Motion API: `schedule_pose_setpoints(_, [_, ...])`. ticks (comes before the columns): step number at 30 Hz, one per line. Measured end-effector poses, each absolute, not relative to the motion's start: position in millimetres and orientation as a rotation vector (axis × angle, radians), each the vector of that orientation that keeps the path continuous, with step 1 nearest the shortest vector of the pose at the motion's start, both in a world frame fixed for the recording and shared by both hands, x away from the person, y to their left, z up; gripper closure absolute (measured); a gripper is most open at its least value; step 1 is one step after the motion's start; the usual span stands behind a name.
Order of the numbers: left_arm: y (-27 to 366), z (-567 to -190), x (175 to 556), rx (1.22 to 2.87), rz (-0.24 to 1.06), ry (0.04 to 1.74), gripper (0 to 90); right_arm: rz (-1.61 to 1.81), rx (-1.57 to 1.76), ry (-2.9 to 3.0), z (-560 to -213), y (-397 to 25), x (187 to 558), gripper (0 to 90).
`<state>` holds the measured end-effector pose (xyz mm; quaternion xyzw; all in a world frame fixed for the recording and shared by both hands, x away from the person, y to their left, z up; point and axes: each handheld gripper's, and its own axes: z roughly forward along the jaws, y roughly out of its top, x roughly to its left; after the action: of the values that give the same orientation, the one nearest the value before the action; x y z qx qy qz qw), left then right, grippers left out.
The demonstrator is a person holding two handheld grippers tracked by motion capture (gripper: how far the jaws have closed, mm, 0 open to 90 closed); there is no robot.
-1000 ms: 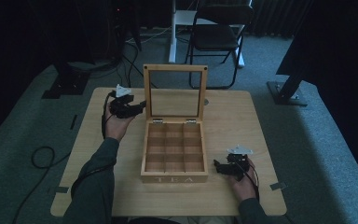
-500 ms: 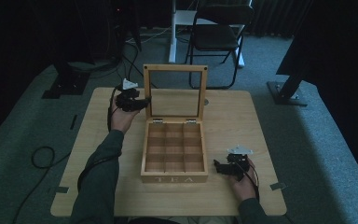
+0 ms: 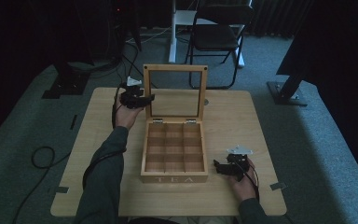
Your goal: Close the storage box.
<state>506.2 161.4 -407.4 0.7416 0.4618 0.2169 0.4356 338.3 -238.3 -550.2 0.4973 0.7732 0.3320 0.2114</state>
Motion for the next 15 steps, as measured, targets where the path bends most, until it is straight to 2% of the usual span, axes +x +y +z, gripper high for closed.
schedule_pose_setpoints(7, [152.2, -410.5, 505.3, 1.864, 0.505, 1.132, 48.5, 0.923, 1.381, 2.148, -550.2, -238.3, 338.3, 13.1])
schedule_pose_setpoints(15, [151.0, -410.2, 501.2, 1.804, 0.488, 1.175, 48.1, 0.923, 1.382, 2.148, -550.2, -238.1, 338.6, 13.1])
